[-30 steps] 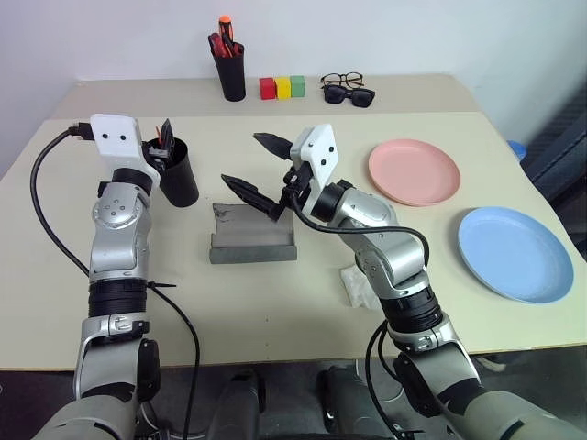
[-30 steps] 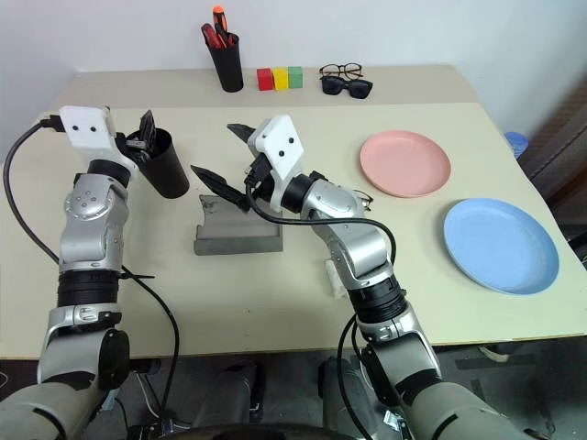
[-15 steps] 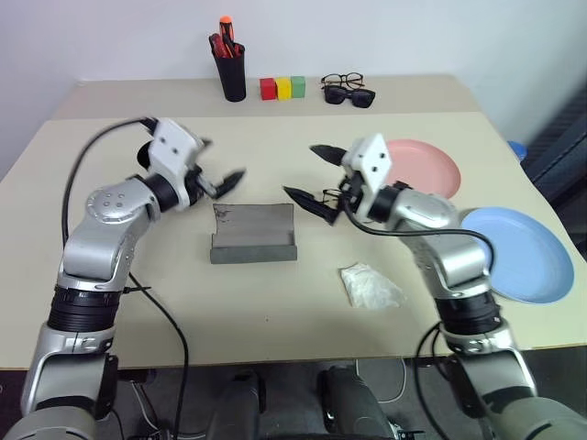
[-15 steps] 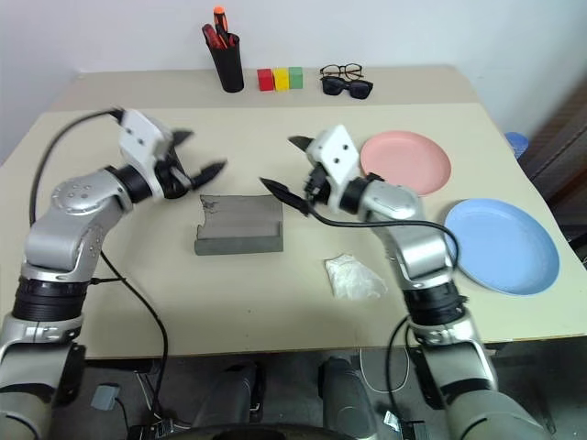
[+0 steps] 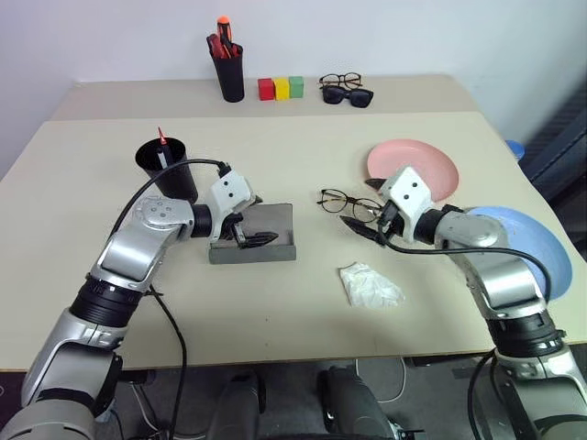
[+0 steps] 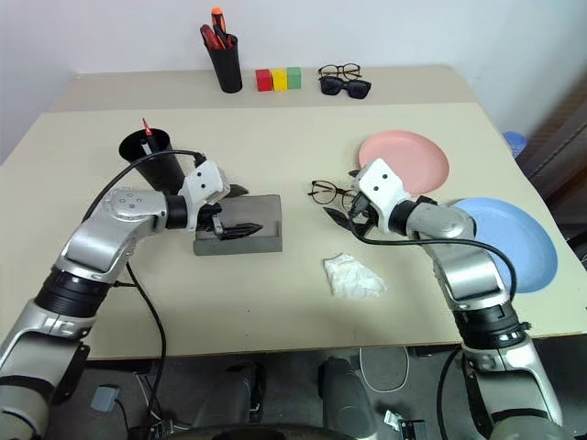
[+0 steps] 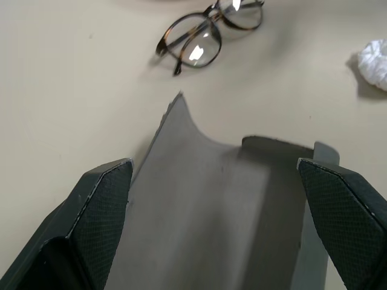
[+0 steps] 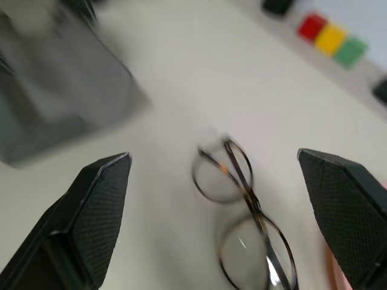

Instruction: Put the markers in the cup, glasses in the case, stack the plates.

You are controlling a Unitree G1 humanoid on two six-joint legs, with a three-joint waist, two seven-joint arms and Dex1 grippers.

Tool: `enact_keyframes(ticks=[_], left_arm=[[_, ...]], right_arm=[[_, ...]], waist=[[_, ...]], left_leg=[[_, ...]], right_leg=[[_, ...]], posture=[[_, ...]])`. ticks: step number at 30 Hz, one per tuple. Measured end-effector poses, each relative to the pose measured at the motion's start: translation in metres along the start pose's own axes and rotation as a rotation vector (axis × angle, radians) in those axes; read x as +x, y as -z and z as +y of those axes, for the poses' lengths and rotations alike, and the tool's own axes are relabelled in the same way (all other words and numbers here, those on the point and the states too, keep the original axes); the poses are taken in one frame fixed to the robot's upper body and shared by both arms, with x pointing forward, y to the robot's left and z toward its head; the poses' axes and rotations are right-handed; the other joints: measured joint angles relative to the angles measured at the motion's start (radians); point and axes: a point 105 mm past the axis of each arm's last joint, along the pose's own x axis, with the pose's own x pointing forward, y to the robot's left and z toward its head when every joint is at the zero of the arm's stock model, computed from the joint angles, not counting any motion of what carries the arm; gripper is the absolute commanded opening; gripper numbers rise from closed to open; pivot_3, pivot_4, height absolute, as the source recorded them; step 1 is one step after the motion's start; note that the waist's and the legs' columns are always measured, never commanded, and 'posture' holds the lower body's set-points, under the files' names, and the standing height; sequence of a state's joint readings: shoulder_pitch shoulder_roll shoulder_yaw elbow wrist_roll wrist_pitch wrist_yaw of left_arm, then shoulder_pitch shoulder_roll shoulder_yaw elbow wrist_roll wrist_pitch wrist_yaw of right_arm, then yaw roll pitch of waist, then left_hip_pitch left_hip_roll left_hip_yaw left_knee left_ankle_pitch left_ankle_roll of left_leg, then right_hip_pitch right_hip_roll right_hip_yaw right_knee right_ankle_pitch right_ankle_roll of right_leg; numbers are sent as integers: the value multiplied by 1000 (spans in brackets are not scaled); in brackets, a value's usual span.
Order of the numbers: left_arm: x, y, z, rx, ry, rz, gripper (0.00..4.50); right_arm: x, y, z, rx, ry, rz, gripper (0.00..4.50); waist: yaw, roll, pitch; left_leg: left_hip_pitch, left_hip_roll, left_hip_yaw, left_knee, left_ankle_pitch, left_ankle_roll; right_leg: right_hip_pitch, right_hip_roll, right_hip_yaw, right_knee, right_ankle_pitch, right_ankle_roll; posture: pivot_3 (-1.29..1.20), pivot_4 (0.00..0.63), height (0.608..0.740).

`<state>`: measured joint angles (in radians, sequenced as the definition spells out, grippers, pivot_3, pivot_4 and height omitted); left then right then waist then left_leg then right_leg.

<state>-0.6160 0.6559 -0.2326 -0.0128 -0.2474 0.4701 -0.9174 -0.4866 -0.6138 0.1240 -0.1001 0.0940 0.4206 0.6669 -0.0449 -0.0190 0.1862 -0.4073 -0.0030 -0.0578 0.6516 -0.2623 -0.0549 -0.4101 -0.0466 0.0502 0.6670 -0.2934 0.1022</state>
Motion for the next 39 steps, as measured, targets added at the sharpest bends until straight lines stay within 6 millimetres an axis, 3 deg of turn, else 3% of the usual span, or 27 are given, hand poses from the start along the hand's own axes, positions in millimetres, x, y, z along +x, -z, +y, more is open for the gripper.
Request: enact_keyframes(ticks=[7,13,16,23,34,37,39], left_arm=[[-15,31,-8,-49,-40,9,4453],[-34,33,-4,-54,-126,0,4453],[-41,36,-3,-66,-163,6,4500],[-54,37,-2,-83,-218,-1,4500],[-60,40,1,-100,-249,-6,4500],[-71,40,9,-107,-312,-16,4500],[-83,41,18,-120,-374,-31,4500]], right_arm=[[26,34,-16,-117,37,151,4500],[40,31,-31,-166,37,146,4500],[43,34,-34,-195,18,157,3666],[44,38,-33,-234,-28,169,122],[46,33,-35,-280,-30,161,46],[46,20,-33,-311,-40,130,46],[45,-3,-28,-318,-71,57,46]], waist=[[2,0,0],[3,0,0],[2,0,0],[2,0,0],[1,1,0],[0,1,0],[-1,1,1]], left_leg=[[0,0,0,0,0,0],[0,0,0,0,0,0],[0,0,0,0,0,0],[0,0,0,0,0,0],[0,0,0,0,0,0],[0,1,0,0,0,0],[0,1,0,0,0,0]], right_leg=[[0,-1,0,0,0,0],[0,-1,0,0,0,0],[0,-1,0,0,0,0],[0,-1,0,0,0,0],[0,-1,0,0,0,0],[-1,-1,0,0,0,0],[-1,-1,0,0,0,0]], posture=[[0,150,740],[0,150,740],[0,150,740],[0,150,740],[0,150,740],[0,150,740],[0,150,740]])
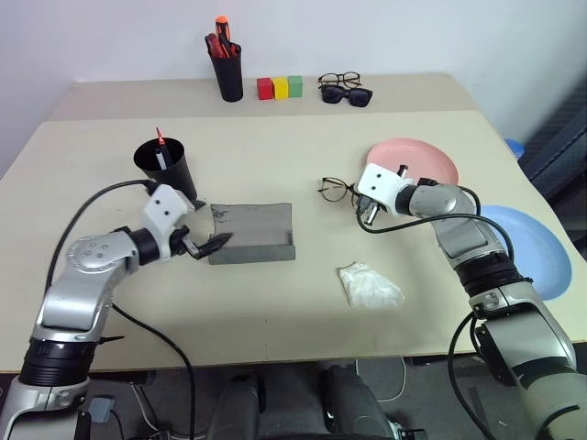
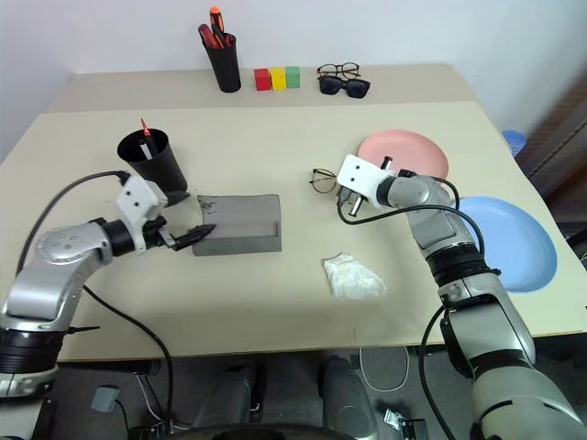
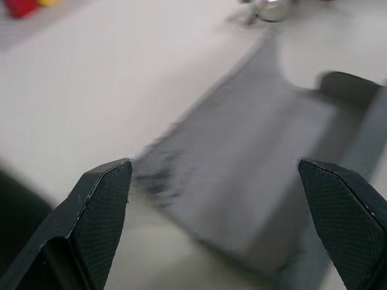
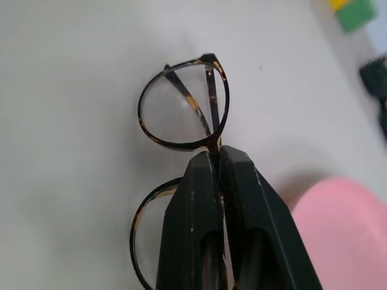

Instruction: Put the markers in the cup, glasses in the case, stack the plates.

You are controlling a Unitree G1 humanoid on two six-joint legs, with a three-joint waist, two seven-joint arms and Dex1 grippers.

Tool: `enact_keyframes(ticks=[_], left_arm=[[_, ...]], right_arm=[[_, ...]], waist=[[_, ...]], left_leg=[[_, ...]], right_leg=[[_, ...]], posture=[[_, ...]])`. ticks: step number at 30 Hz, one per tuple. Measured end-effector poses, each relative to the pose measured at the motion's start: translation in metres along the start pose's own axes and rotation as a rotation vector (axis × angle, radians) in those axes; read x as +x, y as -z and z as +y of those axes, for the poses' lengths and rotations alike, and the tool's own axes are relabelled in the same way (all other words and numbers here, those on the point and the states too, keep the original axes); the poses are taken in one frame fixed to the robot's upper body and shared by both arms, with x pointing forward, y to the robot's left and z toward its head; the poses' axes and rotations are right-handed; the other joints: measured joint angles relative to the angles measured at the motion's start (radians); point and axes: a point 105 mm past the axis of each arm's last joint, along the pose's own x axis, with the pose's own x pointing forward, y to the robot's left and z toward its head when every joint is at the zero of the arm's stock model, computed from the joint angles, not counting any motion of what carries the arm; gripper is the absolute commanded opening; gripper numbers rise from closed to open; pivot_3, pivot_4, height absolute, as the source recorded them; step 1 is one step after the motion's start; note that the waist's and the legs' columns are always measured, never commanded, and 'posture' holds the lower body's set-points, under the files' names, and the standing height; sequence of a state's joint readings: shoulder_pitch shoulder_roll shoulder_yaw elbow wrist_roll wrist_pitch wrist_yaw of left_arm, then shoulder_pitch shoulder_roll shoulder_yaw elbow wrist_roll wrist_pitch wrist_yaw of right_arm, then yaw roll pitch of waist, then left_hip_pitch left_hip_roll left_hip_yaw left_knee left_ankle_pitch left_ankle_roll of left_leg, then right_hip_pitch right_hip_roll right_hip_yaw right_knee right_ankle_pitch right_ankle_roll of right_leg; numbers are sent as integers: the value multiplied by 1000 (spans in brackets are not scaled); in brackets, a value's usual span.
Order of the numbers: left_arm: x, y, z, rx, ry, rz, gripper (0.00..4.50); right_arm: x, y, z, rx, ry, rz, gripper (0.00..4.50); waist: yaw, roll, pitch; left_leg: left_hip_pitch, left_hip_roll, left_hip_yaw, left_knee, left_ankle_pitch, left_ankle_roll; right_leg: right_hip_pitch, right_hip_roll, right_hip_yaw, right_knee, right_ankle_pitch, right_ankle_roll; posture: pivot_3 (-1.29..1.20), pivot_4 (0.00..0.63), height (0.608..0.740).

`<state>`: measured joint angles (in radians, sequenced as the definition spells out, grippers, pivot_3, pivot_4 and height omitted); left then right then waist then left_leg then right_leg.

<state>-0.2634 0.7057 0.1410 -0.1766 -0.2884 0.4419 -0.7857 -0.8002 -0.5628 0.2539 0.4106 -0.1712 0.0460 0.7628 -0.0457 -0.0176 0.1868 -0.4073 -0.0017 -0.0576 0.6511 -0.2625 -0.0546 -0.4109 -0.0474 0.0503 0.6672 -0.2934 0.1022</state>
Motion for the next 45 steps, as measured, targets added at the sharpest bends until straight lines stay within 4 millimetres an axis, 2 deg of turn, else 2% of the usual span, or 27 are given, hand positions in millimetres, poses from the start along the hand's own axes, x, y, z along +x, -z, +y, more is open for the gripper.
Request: enact_keyframes(ticks=[3,5,9,12,15,20,25,30,37,40,45], left_arm=[[-15,8,13,-23,-72,4,4500],[-27,22,18,-46,-106,42,4500],[-40,37,20,-64,-129,82,4500],[-46,37,22,-62,-143,79,4500],[-46,28,19,-57,-127,44,4500],[-50,23,14,-59,-119,26,4500],[-52,23,10,-62,-118,33,4500],[-51,21,11,-66,-125,27,4500],[-45,7,15,-38,-122,-9,4500],[-41,8,12,-40,-106,-6,4500],[-40,9,11,-42,-99,-2,4500]], right_arm=[[-3,-50,3,10,-47,-160,46],[-4,-93,16,9,-110,-295,46],[1,-140,50,17,-239,-420,46],[13,-159,86,7,-362,-460,46],[29,-157,101,-18,-399,-433,46],[45,-134,94,-39,-361,-344,46],[45,-121,93,-42,-359,-305,46],[45,-108,103,-6,-387,-274,46],[53,-106,106,-8,-345,-256,46],[56,-98,106,-15,-329,-228,46],[53,-97,115,8,-370,-237,46]], waist=[[-1,0,0],[0,0,0],[7,0,0],[10,-1,-1],[10,-1,-1],[2,-1,0],[1,0,0],[1,-1,0],[1,-1,0],[1,0,0],[1,0,0]], left_leg=[[0,1,0,0,0,0],[0,1,-1,0,0,0],[0,1,-2,0,0,0],[0,0,-2,0,0,0],[0,0,-2,0,0,0],[0,-1,-2,-1,0,0],[0,0,-2,-2,0,0],[0,0,-2,-1,0,0],[0,-1,-2,-1,0,0],[0,-1,-1,-1,0,0],[0,-1,-2,-1,0,0]], right_leg=[[0,0,0,0,0,0],[0,0,0,0,0,0],[1,-2,-1,0,0,0],[1,-3,-2,0,0,0],[1,-3,-2,0,0,0],[0,-2,-2,0,0,0],[0,-2,-2,0,0,0],[0,-2,-2,0,0,0],[0,-1,-2,0,0,0],[0,-1,-2,0,0,0],[0,-1,-2,0,0,0]], posture=[[0,150,740],[0,150,740],[0,150,740],[0,150,740],[0,150,740],[0,150,740],[0,150,740],[0,150,740],[0,150,740],[0,150,740],[0,150,740]])
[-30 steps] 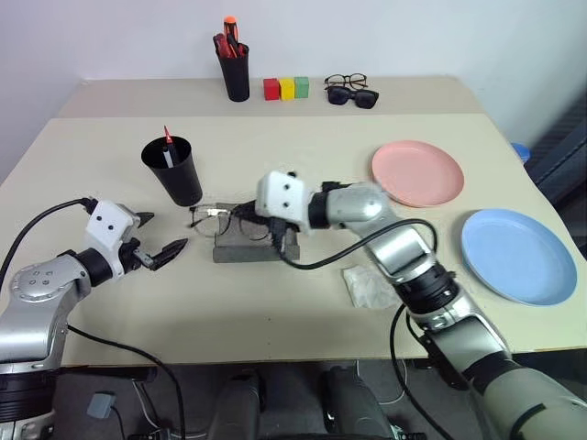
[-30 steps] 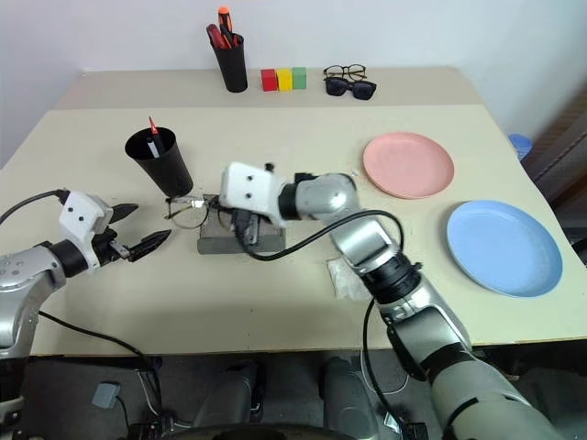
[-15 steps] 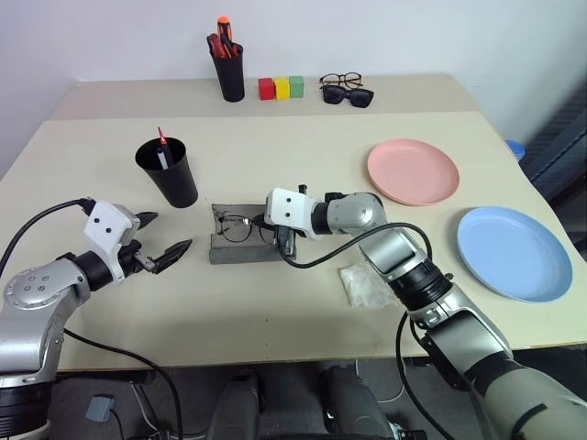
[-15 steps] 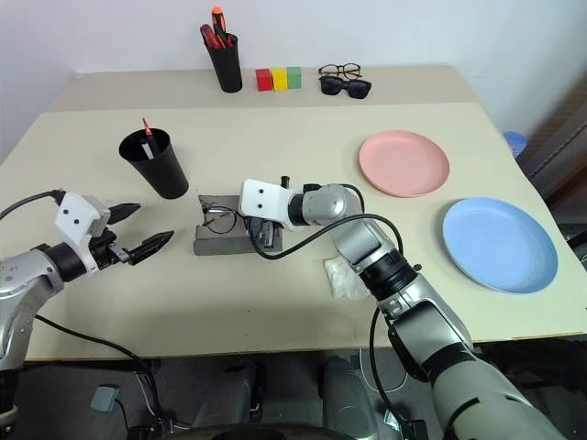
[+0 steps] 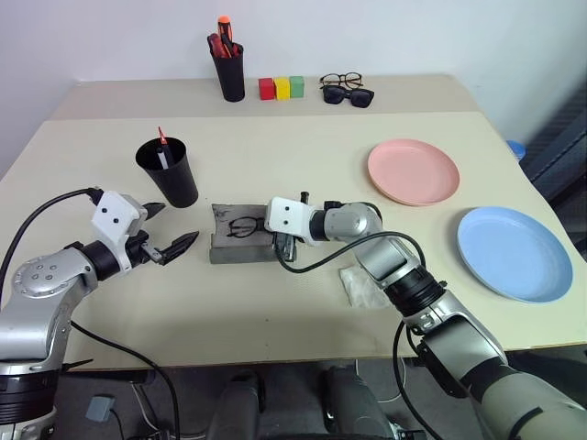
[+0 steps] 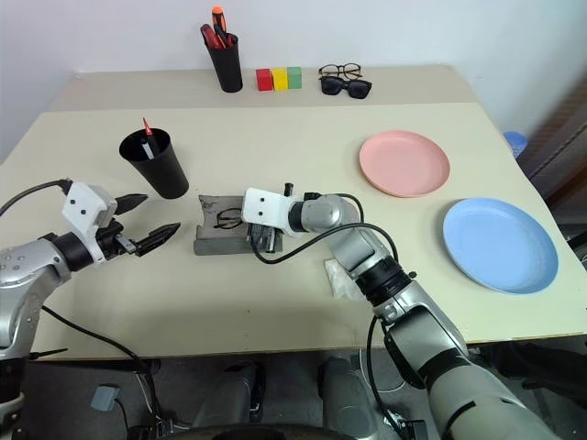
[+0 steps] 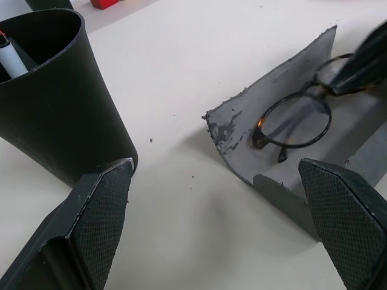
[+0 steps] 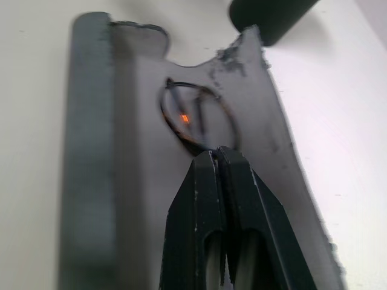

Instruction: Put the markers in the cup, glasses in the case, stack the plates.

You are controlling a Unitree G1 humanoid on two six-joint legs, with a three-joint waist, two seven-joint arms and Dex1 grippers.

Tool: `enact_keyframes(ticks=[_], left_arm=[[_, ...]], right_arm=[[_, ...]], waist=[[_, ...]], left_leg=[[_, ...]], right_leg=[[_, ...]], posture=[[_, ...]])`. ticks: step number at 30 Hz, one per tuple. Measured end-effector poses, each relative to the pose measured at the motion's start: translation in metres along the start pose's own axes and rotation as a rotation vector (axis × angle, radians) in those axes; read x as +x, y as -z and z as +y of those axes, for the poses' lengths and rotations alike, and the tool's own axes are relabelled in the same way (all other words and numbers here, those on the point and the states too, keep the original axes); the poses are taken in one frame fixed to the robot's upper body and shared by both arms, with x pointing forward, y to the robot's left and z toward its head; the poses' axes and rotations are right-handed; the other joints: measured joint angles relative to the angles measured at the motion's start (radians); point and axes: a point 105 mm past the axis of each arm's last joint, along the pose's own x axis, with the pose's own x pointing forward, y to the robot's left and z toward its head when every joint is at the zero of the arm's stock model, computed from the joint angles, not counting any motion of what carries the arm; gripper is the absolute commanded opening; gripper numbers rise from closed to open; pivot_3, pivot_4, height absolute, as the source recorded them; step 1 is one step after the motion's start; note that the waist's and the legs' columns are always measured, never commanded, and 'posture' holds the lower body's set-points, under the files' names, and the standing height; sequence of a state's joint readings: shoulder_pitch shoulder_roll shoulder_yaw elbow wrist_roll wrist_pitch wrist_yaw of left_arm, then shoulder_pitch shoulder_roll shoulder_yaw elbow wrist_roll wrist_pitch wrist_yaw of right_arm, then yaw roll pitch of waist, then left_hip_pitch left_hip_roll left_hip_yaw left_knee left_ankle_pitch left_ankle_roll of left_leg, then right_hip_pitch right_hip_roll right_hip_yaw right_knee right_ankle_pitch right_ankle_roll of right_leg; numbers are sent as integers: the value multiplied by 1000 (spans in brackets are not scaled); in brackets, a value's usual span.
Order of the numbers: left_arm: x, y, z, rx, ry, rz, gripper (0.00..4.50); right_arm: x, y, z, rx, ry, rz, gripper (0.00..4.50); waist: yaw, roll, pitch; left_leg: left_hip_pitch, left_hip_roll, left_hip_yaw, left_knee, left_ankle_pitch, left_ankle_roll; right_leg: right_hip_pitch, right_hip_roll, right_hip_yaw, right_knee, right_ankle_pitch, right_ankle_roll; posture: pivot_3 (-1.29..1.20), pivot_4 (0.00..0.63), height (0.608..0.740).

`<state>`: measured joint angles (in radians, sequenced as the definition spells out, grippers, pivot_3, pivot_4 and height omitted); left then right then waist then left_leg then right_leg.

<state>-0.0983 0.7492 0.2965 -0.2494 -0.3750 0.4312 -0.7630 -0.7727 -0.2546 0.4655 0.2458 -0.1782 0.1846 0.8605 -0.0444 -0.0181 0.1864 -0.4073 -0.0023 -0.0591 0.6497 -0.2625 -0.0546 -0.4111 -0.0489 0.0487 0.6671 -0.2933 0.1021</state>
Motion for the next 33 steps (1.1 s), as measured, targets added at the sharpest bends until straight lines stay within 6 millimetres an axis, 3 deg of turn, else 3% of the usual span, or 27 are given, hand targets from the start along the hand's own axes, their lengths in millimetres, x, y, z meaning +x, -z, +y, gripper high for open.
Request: enact_keyframes(ticks=[3,7,8,10,14,19,23,27,33], left_arm=[[1,0,-1,0,6,0,4500],[4,-3,1,4,3,-13,4500],[4,-4,1,3,3,-16,4235],[10,-9,1,-31,19,-27,3621],[35,-20,-6,-90,85,-18,1637],[89,-49,-15,-165,117,-10,1637],[118,-62,-23,-189,157,65,1637],[145,-51,-33,-208,193,260,1637],[151,-42,-29,-233,234,363,1637]], right_arm=[[-2,-6,5,28,-33,-25,896],[-4,-12,5,36,-40,-42,2837],[-4,-13,4,35,-37,-44,3322],[-9,-18,0,40,-20,-68,3340],[-30,-43,-9,9,16,-170,3340],[-58,-36,-1,22,24,-184,3340],[-75,-28,-1,52,66,-157,3340],[-91,-22,-2,89,137,-135,3340],[-108,-15,-7,121,219,-92,3340]], waist=[[0,0,0],[0,0,0],[0,0,0],[3,0,0],[9,0,0],[29,-1,0],[21,-1,0],[23,-1,0],[21,-1,0]], left_leg=[[0,0,0,0,0,0],[0,0,0,0,0,0],[0,0,0,0,0,0],[0,0,-1,0,0,0],[0,-1,-1,2,0,0],[0,-2,-1,3,0,0],[0,-1,0,3,0,0],[0,-1,0,3,0,0],[0,-1,0,3,0,0]], right_leg=[[0,0,0,0,0,0],[0,0,0,0,0,0],[0,0,0,0,0,0],[0,0,0,0,0,0],[2,0,-1,0,0,0],[2,1,-1,0,0,0],[2,2,0,0,0,0],[2,3,0,1,0,0],[2,3,0,0,0,0]], posture=[[0,150,740],[0,150,740],[0,150,740],[0,150,740],[0,150,740],[0,150,740],[0,150,740],[0,150,740],[0,150,740]])
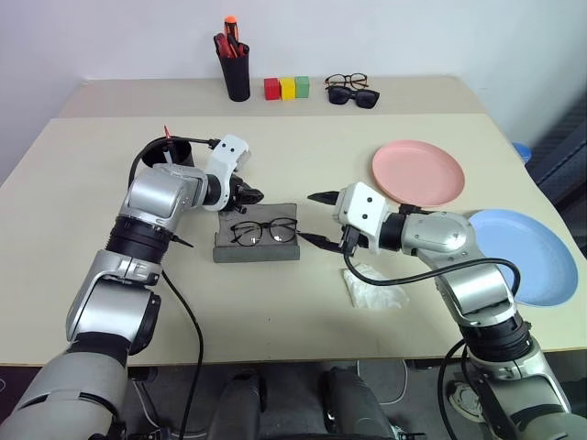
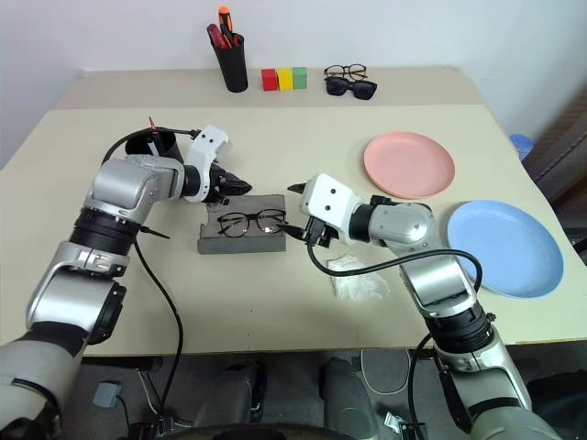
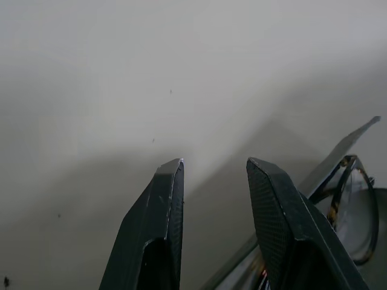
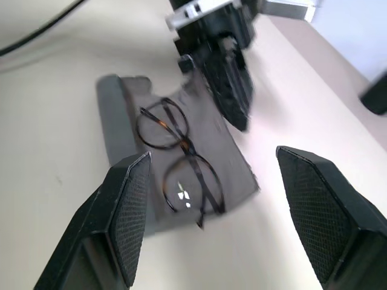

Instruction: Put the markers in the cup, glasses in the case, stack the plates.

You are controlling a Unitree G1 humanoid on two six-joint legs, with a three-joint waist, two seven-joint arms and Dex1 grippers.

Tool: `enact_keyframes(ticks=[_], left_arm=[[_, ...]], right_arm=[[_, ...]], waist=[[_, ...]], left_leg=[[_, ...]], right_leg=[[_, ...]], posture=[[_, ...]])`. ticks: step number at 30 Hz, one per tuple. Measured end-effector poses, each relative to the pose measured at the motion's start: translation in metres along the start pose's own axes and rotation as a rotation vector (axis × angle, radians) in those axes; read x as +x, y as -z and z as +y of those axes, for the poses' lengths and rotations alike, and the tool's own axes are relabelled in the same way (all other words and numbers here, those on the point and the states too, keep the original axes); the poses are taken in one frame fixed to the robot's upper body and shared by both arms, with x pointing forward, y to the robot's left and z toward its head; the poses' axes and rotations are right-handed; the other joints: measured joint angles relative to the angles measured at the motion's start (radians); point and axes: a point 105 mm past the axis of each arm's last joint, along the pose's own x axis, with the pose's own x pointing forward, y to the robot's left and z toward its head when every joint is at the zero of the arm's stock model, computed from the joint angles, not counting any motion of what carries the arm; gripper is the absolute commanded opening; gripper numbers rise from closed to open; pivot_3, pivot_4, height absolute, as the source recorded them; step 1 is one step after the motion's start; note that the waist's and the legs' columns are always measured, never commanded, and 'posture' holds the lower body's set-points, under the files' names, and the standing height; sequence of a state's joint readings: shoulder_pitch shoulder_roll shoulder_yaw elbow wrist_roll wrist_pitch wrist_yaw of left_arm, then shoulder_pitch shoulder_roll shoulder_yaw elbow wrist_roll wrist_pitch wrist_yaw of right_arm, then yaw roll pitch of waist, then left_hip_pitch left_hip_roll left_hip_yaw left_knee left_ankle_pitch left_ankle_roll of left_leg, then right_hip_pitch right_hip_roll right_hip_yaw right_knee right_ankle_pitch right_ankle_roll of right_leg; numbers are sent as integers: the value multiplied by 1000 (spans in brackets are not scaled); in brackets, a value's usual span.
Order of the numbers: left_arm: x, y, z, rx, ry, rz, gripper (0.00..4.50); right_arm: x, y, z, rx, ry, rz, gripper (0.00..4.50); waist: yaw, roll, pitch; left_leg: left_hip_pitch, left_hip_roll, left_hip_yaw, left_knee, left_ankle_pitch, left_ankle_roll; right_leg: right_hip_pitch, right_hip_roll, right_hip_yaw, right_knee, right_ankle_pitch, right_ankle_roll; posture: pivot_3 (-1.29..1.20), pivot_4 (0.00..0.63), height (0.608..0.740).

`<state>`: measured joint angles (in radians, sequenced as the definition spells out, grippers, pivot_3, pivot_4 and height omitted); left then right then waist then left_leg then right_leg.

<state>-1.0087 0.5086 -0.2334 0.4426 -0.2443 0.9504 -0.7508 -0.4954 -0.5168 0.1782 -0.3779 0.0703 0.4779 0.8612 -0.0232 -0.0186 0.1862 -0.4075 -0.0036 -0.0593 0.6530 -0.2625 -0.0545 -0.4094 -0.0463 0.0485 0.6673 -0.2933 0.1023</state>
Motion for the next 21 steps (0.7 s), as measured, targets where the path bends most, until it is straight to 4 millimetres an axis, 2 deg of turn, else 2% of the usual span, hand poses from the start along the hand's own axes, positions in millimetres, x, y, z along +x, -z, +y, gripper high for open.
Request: enact_keyframes(ticks=[3,9,15,21], left_arm=[[-2,0,-2,15,30,10,1637],[-25,11,-18,111,106,14,1637],[-46,38,-40,195,142,45,1637],[-60,59,-59,318,187,-53,1637]], right_arm=[[-3,1,-2,1,19,7,3340],[-12,15,-18,12,86,54,3340],[-9,24,-31,12,123,72,3340],[-13,58,-63,31,270,222,3340]], waist=[[1,0,0],[0,0,0],[0,1,0],[6,1,0]], left_leg=[[0,0,0,0,0,0],[0,0,0,0,0,0],[0,1,0,0,0,0],[0,1,1,0,0,0]], right_leg=[[0,0,0,0,0,0],[0,0,1,0,0,0],[0,-1,1,0,0,0],[0,-2,1,-1,0,0]], posture=[[0,150,740],[0,150,740],[0,150,740],[0,150,740]])
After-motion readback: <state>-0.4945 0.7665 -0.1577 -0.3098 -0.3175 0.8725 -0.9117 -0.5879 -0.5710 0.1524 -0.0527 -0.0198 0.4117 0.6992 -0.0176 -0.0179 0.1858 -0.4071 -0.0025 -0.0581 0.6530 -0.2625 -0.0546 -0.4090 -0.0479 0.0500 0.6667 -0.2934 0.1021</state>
